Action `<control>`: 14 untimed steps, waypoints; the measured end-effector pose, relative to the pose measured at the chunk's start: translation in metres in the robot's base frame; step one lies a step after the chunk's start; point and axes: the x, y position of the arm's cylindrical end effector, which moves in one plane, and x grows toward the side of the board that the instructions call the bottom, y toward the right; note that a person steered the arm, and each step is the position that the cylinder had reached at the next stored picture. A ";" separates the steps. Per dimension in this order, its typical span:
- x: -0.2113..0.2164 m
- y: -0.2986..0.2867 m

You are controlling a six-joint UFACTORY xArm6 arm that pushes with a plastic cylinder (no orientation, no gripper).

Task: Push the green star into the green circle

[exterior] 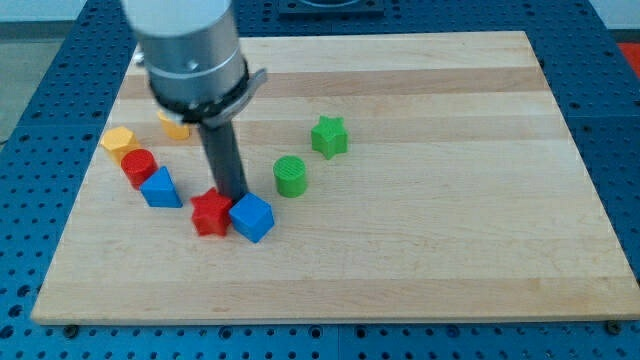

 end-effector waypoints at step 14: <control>-0.041 -0.018</control>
